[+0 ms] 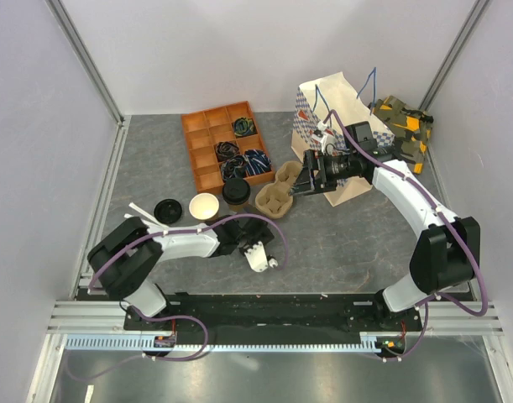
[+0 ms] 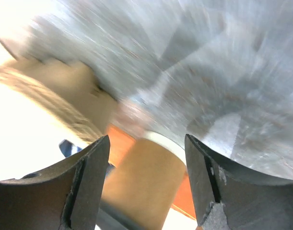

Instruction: Pack the takeout coffee

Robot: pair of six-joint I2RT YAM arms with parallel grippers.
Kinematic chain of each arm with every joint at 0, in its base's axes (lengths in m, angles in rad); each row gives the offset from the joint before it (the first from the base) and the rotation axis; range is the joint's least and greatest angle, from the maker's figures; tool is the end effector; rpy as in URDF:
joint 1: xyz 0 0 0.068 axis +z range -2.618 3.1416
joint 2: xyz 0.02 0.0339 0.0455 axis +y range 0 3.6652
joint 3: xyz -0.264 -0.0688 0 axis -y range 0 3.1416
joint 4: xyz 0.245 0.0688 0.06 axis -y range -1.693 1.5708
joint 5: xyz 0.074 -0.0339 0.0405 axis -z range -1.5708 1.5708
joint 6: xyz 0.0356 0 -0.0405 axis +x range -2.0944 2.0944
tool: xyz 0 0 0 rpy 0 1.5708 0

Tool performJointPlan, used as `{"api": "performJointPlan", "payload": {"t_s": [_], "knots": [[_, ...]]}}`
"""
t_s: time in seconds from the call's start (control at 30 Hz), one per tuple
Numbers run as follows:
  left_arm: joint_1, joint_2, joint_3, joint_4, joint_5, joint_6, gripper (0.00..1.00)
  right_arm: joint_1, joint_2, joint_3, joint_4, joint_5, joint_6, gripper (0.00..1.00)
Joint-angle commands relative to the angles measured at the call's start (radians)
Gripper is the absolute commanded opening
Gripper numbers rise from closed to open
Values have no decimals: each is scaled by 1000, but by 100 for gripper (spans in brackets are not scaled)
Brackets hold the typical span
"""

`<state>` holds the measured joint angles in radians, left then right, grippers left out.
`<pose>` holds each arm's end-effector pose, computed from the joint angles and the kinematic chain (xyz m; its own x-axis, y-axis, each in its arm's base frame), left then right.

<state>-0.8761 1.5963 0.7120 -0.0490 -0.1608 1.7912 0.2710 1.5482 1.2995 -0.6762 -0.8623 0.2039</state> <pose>0.1922 -0.2217 0.1382 0.7929 0.5531 0.2557 0.3495 -0.7566 0.5527 0.3057 0.1130 0.2977 -0.8779 -0.1072 -0.4667 -0.4460 0.5374 0.7157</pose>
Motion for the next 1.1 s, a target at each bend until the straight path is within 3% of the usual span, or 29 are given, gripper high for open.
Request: {"api": "performJointPlan", "payload": {"t_s": [0.0,0.13,0.27,0.4,0.5,0.63,0.7,0.83,0.9,1.07], "knots": [[-76,-111,93,-190,151,-196,73,-3,19,60,-8,34,-34,98],[-122,-182,177,-311,257,-337,73,-3,36,90,-26,85,-55,97],[-126,-237,322,-503,434,-617,72,4,62,135,-55,140,-96,93],[-115,-309,423,-652,601,-860,70,30,110,205,-89,239,-142,80],[-51,-343,478,-718,734,-1050,70,65,154,266,-114,301,-185,71],[132,-354,558,-761,929,-1287,69,114,214,334,-131,417,-227,66],[172,-363,578,-741,945,-1352,70,152,251,371,-135,463,-247,64],[329,-337,610,-698,987,-1525,71,203,338,431,-163,552,-345,66],[417,-316,619,-681,1020,-1572,72,212,392,469,-186,548,-374,72],[532,-283,598,-623,1139,-1676,72,229,498,544,-217,615,-475,76]]}}
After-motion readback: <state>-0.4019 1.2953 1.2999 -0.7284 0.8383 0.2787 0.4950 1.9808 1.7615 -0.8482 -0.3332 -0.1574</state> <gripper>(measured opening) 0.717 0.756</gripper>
